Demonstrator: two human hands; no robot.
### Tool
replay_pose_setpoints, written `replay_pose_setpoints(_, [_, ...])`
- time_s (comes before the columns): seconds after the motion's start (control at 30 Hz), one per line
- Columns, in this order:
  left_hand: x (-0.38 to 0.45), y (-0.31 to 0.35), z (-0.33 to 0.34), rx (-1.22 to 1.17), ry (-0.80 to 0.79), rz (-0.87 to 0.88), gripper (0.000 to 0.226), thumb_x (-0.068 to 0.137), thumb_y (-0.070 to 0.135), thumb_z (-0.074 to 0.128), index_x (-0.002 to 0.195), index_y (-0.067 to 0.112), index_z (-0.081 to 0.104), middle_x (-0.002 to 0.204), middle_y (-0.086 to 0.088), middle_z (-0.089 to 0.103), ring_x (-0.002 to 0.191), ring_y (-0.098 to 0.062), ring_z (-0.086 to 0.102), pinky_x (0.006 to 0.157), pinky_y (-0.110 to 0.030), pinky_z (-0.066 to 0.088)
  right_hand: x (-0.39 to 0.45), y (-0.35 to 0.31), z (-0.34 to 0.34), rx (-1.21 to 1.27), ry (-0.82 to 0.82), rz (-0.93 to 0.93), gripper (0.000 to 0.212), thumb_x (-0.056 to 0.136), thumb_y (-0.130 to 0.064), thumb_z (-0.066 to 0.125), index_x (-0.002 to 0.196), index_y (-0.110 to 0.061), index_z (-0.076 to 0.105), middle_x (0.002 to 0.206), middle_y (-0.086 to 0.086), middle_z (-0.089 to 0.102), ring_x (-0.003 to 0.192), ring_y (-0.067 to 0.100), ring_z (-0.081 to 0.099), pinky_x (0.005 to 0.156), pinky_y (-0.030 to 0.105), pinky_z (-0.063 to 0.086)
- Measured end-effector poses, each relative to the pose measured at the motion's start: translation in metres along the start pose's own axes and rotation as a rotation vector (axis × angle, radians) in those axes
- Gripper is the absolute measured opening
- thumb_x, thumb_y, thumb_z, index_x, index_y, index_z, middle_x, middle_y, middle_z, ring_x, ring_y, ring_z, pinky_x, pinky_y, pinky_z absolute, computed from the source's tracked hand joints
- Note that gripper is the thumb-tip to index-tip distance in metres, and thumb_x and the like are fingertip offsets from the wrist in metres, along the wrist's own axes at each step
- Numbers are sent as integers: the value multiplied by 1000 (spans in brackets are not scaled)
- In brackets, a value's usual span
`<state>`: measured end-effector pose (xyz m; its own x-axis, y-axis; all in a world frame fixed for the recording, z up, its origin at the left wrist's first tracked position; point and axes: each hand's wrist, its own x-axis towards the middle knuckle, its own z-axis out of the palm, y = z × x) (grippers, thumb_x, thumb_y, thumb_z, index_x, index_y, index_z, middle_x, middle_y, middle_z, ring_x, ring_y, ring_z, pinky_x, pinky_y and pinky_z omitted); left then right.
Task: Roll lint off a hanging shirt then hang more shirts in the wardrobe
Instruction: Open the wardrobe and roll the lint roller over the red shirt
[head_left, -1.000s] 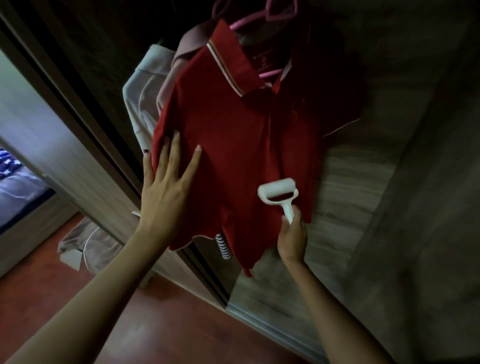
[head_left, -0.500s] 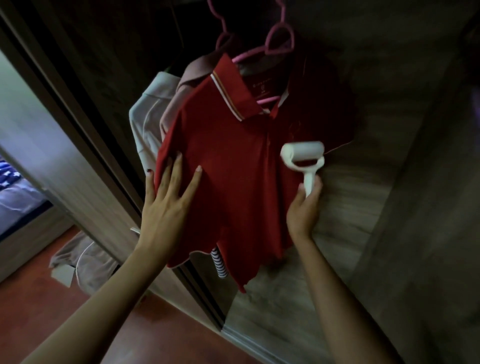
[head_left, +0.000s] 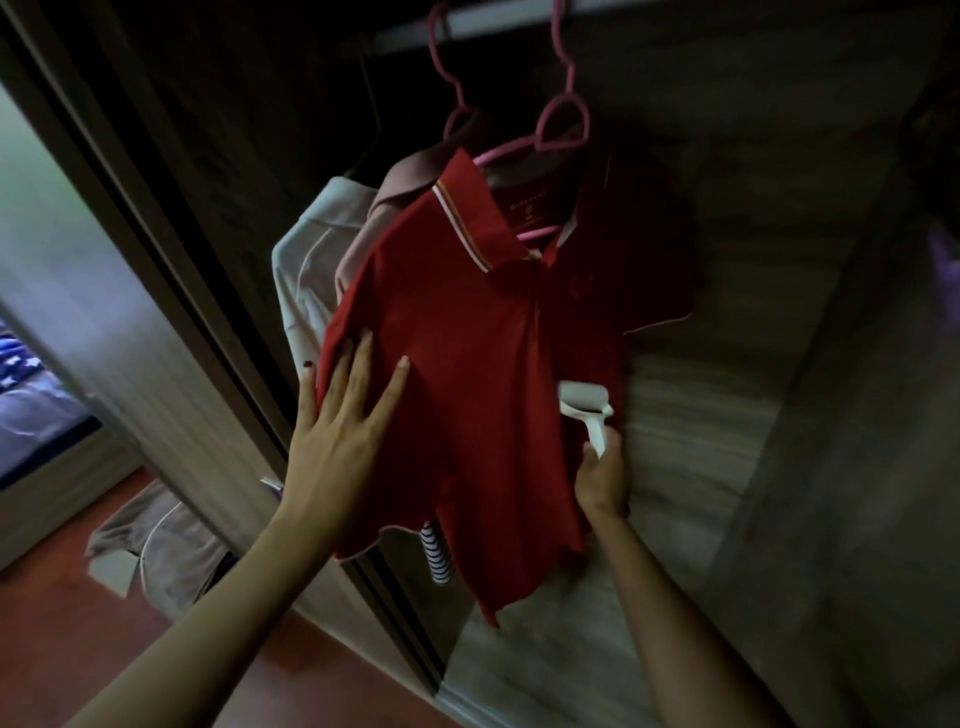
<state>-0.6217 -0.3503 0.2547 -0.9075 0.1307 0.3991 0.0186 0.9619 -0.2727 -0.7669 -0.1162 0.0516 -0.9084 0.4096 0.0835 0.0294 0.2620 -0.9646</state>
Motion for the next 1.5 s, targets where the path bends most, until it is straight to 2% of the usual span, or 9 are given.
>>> replay_pose_setpoints(0.2, [-1, 0, -2, -12, -20, 10, 129, 49, 43, 87, 153, 19, 15, 160, -19, 1, 146, -35, 9, 116, -55, 1, 22, -89, -22, 170, 144, -158, 39, 99, -17, 46, 137, -12, 43, 120, 7, 61, 100, 21, 59, 75, 17, 35])
replay_pose_setpoints(0.37, [0, 5, 0, -15, -1, 8, 117, 59, 34, 86, 153, 19, 16, 159, -20, 2, 146, -37, 14, 116, -54, 2, 48, -157, -39, 306, 216, -252, 39, 100, -17, 44, 138, -12, 40, 90, -14, 54, 72, 1, 54, 56, -1, 36])
replay_pose_setpoints(0.43, [-1, 6, 2, -21, 4, 15, 119, 58, 34, 86, 153, 18, 16, 159, -20, 2, 146, -37, 12, 116, -55, 4, 52, -152, -35, 279, 201, -242, 39, 100, -17, 44, 139, -12, 39, 98, -6, 59, 79, 8, 58, 58, 0, 36])
replay_pose_setpoints(0.53, [-2, 7, 2, -20, 11, 17, 121, 56, 36, 87, 153, 19, 16, 160, -19, 0, 146, -35, 8, 116, -55, 3, 48, -108, -20, 159, 122, -178, 38, 99, -15, 46, 136, -10, 42, 116, 12, 61, 98, 22, 59, 76, 20, 39])
replay_pose_setpoints(0.73, [-3, 5, 4, 1, 12, 6, 122, 57, 38, 87, 153, 20, 14, 160, -19, 0, 146, -34, 11, 117, -55, 4, 18, 20, 3, -175, -109, 118, 36, 94, -12, 54, 129, -6, 50, 120, 21, 62, 109, 37, 60, 89, 39, 46])
replay_pose_setpoints(0.87, [-4, 5, 4, 13, 21, 0, 122, 58, 40, 87, 153, 20, 12, 160, -18, -1, 147, -33, 8, 118, -54, 2, -7, 34, -4, -173, -74, 143, 33, 95, -15, 52, 128, -11, 50, 114, 18, 66, 101, 37, 62, 84, 39, 48])
replay_pose_setpoints(1.13, [-4, 13, 9, 12, 61, 2, 108, 70, 26, 82, 153, 20, 14, 160, -18, -1, 147, -33, 6, 117, -57, 5, -59, -44, -10, 101, 83, -216, 36, 98, -18, 49, 133, -14, 45, 112, 8, 64, 96, 21, 61, 78, 37, 50])
replay_pose_setpoints(1.33, [-4, 16, 13, 7, 56, 10, 112, 67, 33, 84, 153, 20, 14, 160, -19, -1, 147, -35, 8, 117, -56, 5, -110, -27, 9, -13, -178, -319, 39, 96, -12, 53, 134, -7, 48, 113, 3, 60, 95, 13, 57, 73, 9, 32])
replay_pose_setpoints(1.5, [-6, 17, 11, -37, 84, 11, 113, 67, 26, 84, 153, 18, 11, 160, -19, 0, 147, -33, 8, 117, -56, 6, -123, 18, 7, -215, -396, -149, 37, 96, -17, 53, 133, -19, 48, 114, 5, 64, 103, 19, 62, 77, 24, 46])
